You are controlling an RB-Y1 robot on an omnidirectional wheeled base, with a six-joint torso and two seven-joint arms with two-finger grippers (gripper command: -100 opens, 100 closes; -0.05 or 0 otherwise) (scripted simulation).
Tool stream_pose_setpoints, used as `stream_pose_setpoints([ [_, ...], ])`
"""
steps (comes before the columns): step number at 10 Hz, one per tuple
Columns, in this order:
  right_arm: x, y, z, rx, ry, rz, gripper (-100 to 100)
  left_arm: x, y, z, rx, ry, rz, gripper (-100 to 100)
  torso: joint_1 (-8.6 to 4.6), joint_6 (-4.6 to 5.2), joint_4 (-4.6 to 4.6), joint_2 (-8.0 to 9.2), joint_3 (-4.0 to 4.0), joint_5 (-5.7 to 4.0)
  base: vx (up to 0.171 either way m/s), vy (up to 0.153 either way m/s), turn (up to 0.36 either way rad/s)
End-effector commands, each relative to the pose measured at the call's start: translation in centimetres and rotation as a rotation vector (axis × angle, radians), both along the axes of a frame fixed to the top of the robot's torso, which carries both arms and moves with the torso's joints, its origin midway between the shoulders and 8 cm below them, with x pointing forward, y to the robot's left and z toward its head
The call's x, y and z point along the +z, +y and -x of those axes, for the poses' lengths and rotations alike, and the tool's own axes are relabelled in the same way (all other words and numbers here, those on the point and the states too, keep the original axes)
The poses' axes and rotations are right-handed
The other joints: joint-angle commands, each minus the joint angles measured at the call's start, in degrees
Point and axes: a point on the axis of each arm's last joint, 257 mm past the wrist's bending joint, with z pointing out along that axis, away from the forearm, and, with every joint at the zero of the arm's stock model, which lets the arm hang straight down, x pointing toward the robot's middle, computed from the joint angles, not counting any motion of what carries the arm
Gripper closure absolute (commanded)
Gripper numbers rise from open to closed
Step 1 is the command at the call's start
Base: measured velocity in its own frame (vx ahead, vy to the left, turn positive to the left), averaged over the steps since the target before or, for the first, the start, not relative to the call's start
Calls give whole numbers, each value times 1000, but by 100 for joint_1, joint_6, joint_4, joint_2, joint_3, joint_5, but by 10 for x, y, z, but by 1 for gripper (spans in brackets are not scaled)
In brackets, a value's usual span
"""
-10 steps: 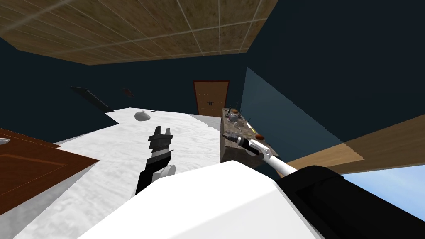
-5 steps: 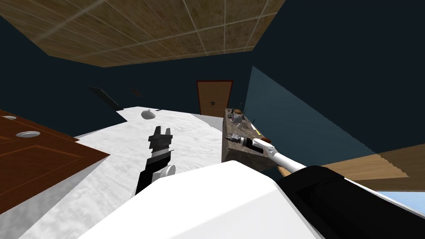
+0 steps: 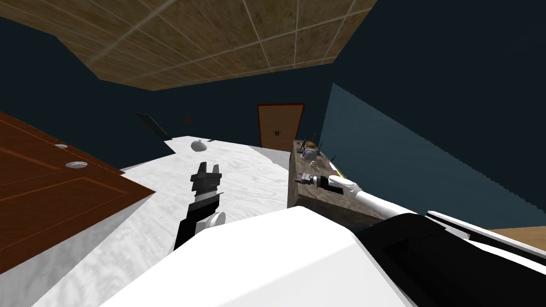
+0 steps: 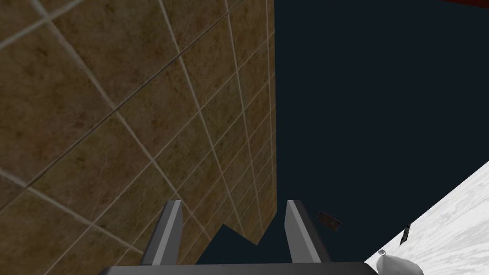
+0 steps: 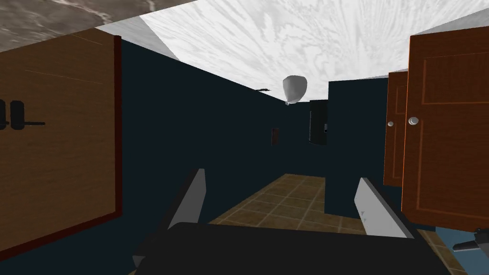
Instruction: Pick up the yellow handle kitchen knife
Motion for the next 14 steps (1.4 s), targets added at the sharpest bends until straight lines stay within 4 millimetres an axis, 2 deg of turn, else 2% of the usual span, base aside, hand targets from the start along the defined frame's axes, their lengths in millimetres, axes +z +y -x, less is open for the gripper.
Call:
stream_pose_setpoints([
  [1, -16, -30, 10, 4, 35, 97, -100, 0, 0, 0, 0, 0, 0, 0, 0, 0, 0, 0, 0, 0, 45, 30, 129],
  [2, -13, -36, 10, 9, 37, 120, -100, 0, 0, 0, 0, 0, 0, 0, 1, -3, 0, 0, 0, 0, 37, 19, 82],
  [3, -26, -60, 19, 16, 69, 195, -100, 0, 0, 0, 0, 0, 0, 0, -1, 1, 1, 5, 3, 0, 51, 15, 134],
  [4, -23, -65, 19, 19, 70, 212, -100, 0, 0, 0, 0, 0, 0, 0, -3, -3, 0, 1, 1, -1, 45, 11, 65],
  [5, -34, -89, 29, 26, 104, 283, -100, 0, 0, 0, 0, 0, 0, 0, -4, 0, 1, 2, 1, -1, 43, 20, 113],
  [6, -31, -93, 29, 29, 105, 299, -100, 0, 0, 0, 0, 0, 0, 0, -2, -3, 0, 1, 1, -1, 38, 13, 72],
  [8, -46, -139, 54, 57, 176, 434, -100, 0, 0, 0, 0, 0, 0, 0, -4, -1, 1, 4, 2, -1, 58, 11, 142],
  [10, -43, -149, 54, 49, 181, 455, -100, 0, 0, 0, 0, 0, 0, 0, -6, 1, -1, -2, -1, -2, 38, -1, 20],
  [12, -50, -198, 84, 70, 263, 584, -100, 0, 0, 0, 0, 0, 0, 0, -8, 0, 3, 10, 6, -2, 40, -4, 113],
  [13, -49, -199, 84, 70, 263, 585, -100, 0, 0, 0, 0, 0, 0, 0, -9, 0, 1, 3, 2, -2, 49, -17, 52],
  [14, -52, -221, 100, 81, 306, 639, -100, 0, 0, 0, 0, 0, 0, 0, -12, 1, 1, 3, 2, -4, 55, -20, 68],
])
